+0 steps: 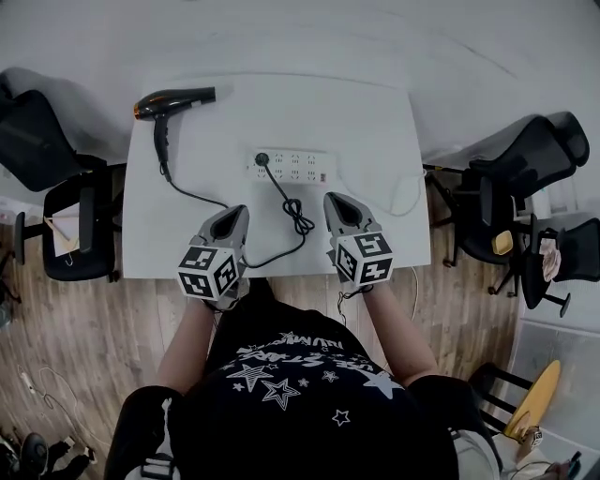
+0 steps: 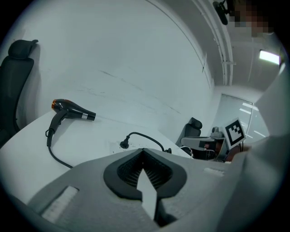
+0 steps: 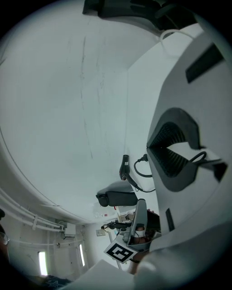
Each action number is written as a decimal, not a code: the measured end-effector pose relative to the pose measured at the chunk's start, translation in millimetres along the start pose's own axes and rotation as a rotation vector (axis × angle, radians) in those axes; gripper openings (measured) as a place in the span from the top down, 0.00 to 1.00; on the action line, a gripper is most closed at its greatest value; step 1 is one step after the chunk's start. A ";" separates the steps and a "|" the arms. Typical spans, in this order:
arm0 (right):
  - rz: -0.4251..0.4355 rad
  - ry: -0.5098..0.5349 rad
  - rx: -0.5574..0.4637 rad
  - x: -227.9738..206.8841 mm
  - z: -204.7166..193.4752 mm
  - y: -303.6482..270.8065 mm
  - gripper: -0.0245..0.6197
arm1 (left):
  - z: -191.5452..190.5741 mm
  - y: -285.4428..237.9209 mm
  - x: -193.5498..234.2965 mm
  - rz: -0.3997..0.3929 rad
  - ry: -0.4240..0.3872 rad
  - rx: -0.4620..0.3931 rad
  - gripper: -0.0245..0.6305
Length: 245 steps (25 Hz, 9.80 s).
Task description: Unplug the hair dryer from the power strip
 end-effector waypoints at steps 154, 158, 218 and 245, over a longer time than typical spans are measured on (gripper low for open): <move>0.641 0.590 0.346 44.8 4.1 -214.9 0.87 | -19.3 -134.3 59.5 0.090 0.068 0.338 0.95; 0.610 0.657 0.343 48.4 6.0 -211.8 0.87 | -18.9 -134.9 60.4 0.089 0.086 0.324 0.95; 0.585 0.573 0.268 40.9 8.8 -204.8 0.88 | -16.0 -139.0 63.5 0.057 0.134 0.322 0.95; 0.442 0.493 0.120 31.7 60.6 -150.8 0.87 | -10.9 -130.5 59.9 0.026 0.189 0.181 0.95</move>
Point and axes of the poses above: the fingertips, and each gripper's own axes: y backward along the fingers, x to its left, z out of its top, the point moved 5 cm from there along y, backward along the fingers, and after that the axes turned 7 degrees about -y, right-handed, at the moved point
